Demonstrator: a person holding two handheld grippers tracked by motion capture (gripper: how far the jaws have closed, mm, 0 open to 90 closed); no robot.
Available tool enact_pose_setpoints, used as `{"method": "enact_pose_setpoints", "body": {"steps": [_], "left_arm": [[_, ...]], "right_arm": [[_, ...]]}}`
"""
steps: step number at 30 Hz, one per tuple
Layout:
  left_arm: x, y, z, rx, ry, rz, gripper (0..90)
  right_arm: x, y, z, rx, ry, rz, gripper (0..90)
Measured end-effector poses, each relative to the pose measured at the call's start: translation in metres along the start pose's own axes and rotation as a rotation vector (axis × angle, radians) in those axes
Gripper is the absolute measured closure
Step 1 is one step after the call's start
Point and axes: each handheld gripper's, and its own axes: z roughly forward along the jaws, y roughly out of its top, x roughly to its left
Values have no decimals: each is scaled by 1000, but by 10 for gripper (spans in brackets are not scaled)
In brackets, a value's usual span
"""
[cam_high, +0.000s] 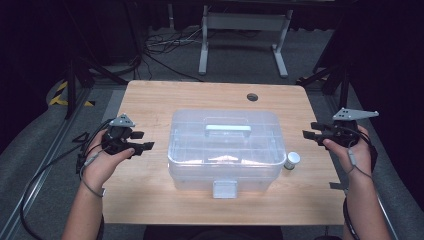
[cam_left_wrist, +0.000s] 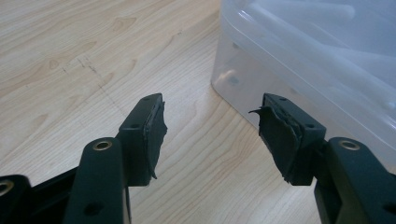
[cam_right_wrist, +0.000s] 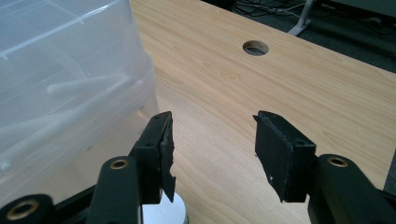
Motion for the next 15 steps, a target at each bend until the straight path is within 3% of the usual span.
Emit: {"method": "enact_pose_setpoints", "body": {"steps": [8, 11, 15], "left_arm": [[-1, 1, -7, -21, 3, -13, 417], [-4, 5, -9, -28, 1, 12, 427], [-7, 12, -12, -46, -31, 12, 428]], "right_arm": [[-1, -2, 7, 24, 8, 3, 476], [-1, -3, 9, 34, 8, -7, 477], [-1, -5, 11, 41, 28, -9, 476]]}}
